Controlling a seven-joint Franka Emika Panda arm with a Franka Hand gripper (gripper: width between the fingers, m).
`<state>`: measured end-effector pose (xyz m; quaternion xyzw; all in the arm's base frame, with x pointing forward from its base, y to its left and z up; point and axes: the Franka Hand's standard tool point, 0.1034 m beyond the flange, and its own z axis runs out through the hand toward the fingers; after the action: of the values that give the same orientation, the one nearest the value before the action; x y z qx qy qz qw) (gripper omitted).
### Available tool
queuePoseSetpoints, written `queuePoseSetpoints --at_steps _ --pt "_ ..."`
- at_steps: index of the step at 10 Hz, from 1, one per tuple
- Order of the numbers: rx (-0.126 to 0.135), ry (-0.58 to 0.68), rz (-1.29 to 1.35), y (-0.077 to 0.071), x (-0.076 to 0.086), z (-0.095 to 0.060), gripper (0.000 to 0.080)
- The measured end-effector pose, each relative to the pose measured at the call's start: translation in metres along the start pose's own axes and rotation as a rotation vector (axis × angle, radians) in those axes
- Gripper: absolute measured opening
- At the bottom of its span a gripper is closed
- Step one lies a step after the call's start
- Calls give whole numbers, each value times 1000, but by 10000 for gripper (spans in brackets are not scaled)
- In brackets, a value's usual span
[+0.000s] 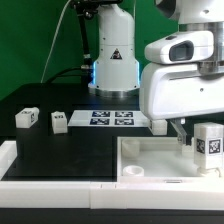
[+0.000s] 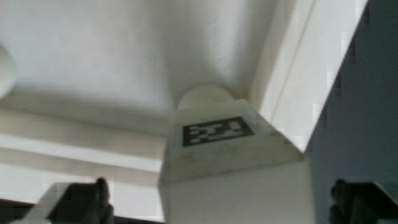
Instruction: Assemble one leg
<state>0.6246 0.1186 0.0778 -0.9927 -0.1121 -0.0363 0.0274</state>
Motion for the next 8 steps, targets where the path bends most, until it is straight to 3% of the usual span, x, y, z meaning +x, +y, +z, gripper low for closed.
queuePoseSetpoints --at_steps 1,2,3,6,8 --pt "0 0 7 0 0 0 432" --pt "2 -11 34 0 0 1 432" --pt "12 -32 95 1 4 0 290" --pt "48 -47 655 5 9 3 291" --pt "36 -55 966 5 10 4 291"
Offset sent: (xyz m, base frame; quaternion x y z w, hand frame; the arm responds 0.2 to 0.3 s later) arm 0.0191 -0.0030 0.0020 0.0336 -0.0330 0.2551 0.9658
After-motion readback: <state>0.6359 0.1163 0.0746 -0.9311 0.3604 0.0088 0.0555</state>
